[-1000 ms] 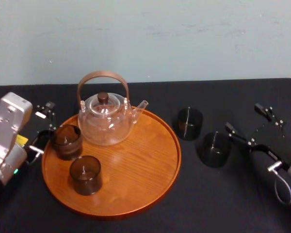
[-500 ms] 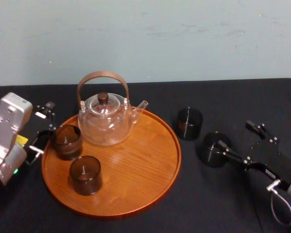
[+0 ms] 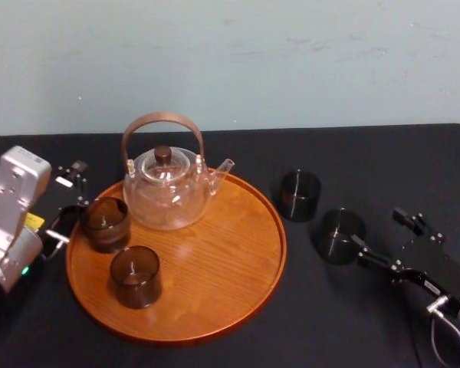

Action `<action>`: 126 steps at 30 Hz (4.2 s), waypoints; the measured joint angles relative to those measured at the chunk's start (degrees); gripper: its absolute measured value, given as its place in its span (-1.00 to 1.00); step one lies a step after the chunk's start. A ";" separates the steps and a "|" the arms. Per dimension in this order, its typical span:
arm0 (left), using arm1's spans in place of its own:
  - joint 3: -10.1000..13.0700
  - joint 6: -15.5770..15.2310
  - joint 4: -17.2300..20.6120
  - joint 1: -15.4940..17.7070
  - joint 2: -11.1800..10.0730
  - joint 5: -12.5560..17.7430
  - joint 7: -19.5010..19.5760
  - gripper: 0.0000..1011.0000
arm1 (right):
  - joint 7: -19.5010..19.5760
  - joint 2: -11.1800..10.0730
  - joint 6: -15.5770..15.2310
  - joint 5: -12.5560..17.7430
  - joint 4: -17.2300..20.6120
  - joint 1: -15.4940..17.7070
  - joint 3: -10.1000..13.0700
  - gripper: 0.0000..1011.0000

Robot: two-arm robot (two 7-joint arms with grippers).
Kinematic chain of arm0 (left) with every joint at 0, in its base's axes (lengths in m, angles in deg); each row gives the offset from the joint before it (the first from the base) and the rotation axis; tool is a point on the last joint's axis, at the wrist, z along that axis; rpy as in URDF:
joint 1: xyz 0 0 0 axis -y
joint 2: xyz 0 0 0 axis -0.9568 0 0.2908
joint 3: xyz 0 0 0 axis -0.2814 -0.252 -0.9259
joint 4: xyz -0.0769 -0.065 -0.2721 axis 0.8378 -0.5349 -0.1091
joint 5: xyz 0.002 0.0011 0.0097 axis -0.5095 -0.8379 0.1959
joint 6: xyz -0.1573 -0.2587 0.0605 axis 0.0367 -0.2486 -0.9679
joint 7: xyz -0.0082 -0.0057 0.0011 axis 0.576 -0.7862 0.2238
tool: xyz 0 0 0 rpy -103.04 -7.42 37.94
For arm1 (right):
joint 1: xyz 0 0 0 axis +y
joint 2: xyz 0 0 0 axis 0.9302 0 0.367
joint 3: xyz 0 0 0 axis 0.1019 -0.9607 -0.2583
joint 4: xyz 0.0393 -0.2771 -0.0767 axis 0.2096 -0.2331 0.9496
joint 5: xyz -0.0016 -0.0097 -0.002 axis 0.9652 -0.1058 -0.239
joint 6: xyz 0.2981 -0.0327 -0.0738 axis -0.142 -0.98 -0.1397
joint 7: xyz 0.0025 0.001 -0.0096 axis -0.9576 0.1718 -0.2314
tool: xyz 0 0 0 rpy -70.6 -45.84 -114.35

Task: Pick up the glass from the table and place it on the tray.

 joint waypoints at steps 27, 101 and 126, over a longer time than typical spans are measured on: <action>0.00 0.00 0.00 0.00 0.00 0.00 0.00 -1.00 | -5.78 5.66 -3.88 -0.60 -8.55 -5.38 -0.23 0.98; 0.00 0.00 0.00 0.00 0.00 0.00 0.00 -1.00 | -10.04 11.87 -6.22 -5.89 -18.61 -14.14 -1.69 0.79; 0.00 0.00 0.00 0.00 0.00 0.00 0.00 -1.00 | -15.90 11.18 -4.92 -4.46 -7.42 -10.67 -4.66 0.79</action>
